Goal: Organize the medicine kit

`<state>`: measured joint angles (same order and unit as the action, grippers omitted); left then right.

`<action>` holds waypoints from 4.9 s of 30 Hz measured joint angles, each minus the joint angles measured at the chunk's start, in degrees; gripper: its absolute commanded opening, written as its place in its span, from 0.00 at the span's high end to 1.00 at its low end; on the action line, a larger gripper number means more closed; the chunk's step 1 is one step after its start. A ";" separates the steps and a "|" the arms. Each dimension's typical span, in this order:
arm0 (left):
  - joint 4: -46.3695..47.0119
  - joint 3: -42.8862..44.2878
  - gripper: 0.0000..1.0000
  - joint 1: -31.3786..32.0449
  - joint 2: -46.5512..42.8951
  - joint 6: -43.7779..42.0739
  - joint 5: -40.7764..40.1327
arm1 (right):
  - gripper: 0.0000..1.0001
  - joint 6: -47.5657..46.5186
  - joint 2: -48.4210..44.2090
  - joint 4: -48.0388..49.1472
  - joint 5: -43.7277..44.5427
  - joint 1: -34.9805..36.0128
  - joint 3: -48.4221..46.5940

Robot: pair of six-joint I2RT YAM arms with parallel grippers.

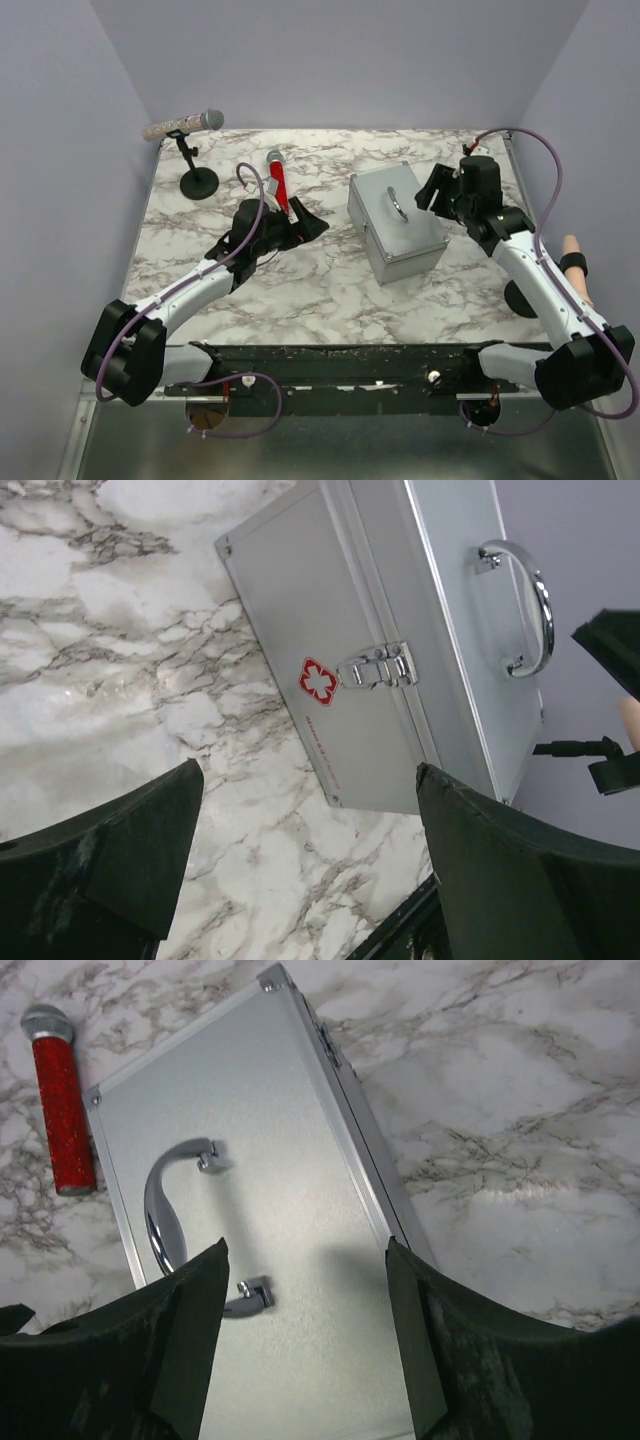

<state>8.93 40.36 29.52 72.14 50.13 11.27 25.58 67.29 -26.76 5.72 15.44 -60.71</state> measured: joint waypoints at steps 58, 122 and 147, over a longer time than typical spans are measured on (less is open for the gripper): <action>65.42 8.70 0.05 2.27 48.22 27.93 23.17 | 0.26 3.63 14.49 11.65 -19.61 -4.66 -3.52; 65.55 4.87 0.18 2.05 40.59 26.34 23.08 | 0.26 4.39 14.82 12.17 -20.57 -4.66 -3.52; 65.55 8.02 0.18 2.12 40.59 27.96 23.10 | 0.26 4.39 15.41 13.22 -21.38 -4.66 -3.52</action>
<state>74.48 48.38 31.64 112.73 78.08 34.37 29.98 82.70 -13.54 -15.66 10.79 -64.23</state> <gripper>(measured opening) 0.820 0.744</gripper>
